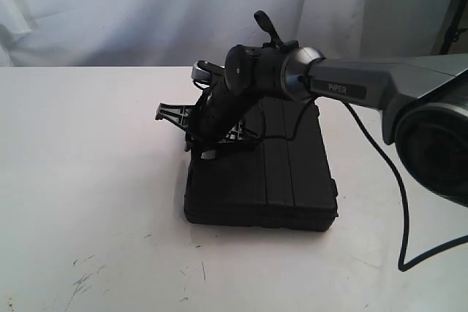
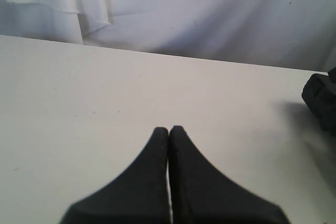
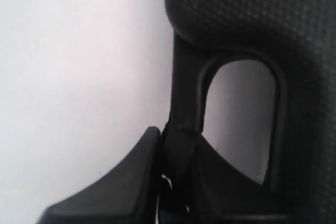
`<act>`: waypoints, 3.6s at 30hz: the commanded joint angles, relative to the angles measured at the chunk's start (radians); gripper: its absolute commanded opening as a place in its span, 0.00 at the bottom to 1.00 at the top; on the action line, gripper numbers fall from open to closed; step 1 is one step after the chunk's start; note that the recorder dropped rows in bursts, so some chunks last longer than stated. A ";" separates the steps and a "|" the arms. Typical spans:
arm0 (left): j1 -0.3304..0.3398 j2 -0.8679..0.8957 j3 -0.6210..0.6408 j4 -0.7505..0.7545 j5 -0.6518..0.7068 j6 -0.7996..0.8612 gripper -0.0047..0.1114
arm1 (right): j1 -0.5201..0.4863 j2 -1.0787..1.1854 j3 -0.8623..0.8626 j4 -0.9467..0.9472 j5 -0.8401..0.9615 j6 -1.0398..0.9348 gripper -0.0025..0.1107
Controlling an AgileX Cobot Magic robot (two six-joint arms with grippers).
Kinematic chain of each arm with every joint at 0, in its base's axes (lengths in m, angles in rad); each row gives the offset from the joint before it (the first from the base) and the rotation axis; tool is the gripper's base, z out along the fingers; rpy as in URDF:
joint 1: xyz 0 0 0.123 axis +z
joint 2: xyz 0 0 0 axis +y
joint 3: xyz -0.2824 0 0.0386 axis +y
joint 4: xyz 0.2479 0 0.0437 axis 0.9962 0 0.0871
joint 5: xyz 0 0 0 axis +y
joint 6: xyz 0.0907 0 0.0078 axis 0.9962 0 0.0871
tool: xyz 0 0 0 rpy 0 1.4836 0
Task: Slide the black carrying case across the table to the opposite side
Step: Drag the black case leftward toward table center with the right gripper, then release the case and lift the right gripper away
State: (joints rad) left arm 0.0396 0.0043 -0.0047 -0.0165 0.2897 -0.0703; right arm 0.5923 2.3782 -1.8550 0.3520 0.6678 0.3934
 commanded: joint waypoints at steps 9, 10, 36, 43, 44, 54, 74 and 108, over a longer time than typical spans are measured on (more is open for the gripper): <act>0.003 -0.004 0.005 0.000 -0.005 -0.001 0.04 | 0.042 0.059 -0.012 0.151 -0.157 0.049 0.02; 0.003 -0.004 0.005 0.000 -0.005 -0.001 0.04 | 0.042 0.059 -0.016 0.154 -0.159 0.049 0.02; 0.003 -0.004 0.005 0.000 -0.005 -0.001 0.04 | 0.065 0.094 -0.056 0.179 -0.203 0.082 0.02; 0.003 -0.004 0.005 0.000 -0.005 -0.001 0.04 | 0.065 0.094 -0.058 0.169 -0.200 0.082 0.02; 0.003 -0.004 0.005 0.000 -0.005 -0.001 0.04 | 0.065 0.094 -0.058 0.169 -0.200 0.082 0.02; 0.003 -0.004 0.005 0.000 -0.005 -0.001 0.04 | 0.065 0.094 -0.058 0.160 -0.191 0.080 0.20; 0.003 -0.004 0.005 0.000 -0.005 -0.001 0.04 | 0.033 0.080 -0.058 0.151 -0.019 -0.025 0.46; 0.003 -0.004 0.005 0.000 -0.005 -0.001 0.04 | -0.010 -0.211 -0.058 -0.145 0.086 -0.244 0.02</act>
State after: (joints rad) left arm 0.0396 0.0043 -0.0047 -0.0165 0.2897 -0.0703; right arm 0.5930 2.2081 -1.9141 0.2948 0.7404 0.1751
